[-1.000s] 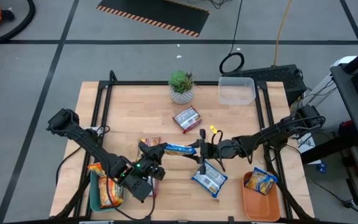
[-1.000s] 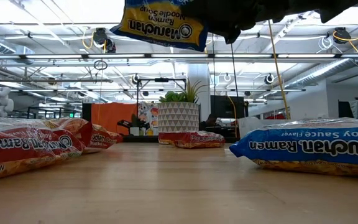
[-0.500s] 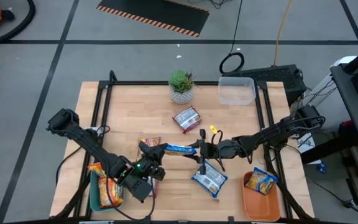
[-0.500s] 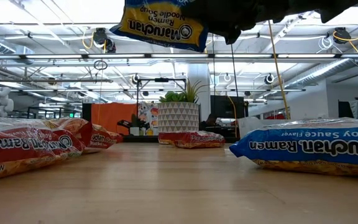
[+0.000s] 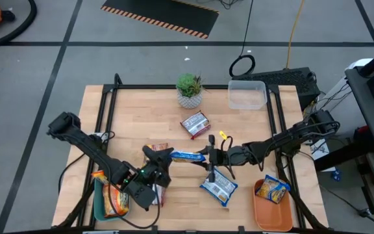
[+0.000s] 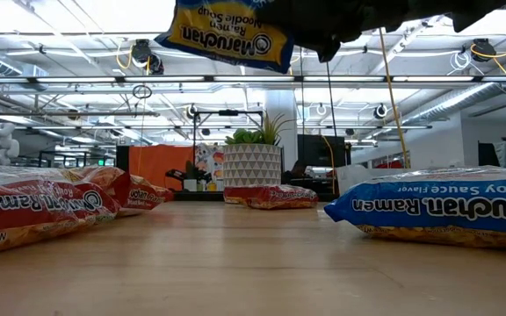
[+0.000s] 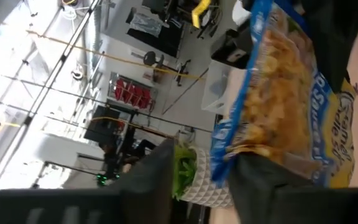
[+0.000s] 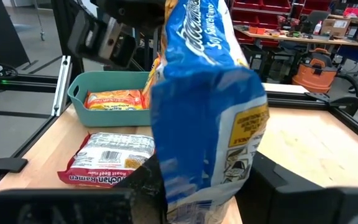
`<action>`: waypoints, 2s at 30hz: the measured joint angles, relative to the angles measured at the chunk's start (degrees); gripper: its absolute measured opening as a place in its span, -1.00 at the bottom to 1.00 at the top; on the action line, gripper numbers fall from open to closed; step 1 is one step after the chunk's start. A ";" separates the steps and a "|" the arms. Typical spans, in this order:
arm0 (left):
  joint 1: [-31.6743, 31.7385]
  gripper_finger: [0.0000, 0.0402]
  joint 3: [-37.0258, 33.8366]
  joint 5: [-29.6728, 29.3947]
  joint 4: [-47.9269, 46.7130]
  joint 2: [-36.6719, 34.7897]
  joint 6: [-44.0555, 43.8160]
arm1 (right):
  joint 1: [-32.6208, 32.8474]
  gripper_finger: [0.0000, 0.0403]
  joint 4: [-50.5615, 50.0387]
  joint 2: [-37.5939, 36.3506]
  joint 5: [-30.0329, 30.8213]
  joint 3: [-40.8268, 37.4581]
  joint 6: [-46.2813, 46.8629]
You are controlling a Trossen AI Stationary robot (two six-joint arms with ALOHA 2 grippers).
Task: Sort Maruchan noodles
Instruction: Put the top blue noodle pack into the orange bin
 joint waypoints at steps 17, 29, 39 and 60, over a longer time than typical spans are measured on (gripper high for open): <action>-8.17 0.35 -0.02 -8.45 -0.75 -8.14 -8.97 | -0.02 -0.46 -9.26 -3.91 0.26 0.00 4.79; -16.65 0.35 -0.02 -8.33 -12.12 -16.52 -22.68 | 4.54 -0.45 -16.21 -12.50 5.21 0.00 9.03; -17.48 0.35 -0.02 -8.43 -12.90 -17.00 -12.61 | 7.39 -0.45 -16.91 -15.19 7.96 0.00 9.02; -17.48 0.35 -0.02 -0.42 -12.92 -19.11 -26.65 | 7.50 -0.45 -21.88 -16.14 6.54 0.00 17.32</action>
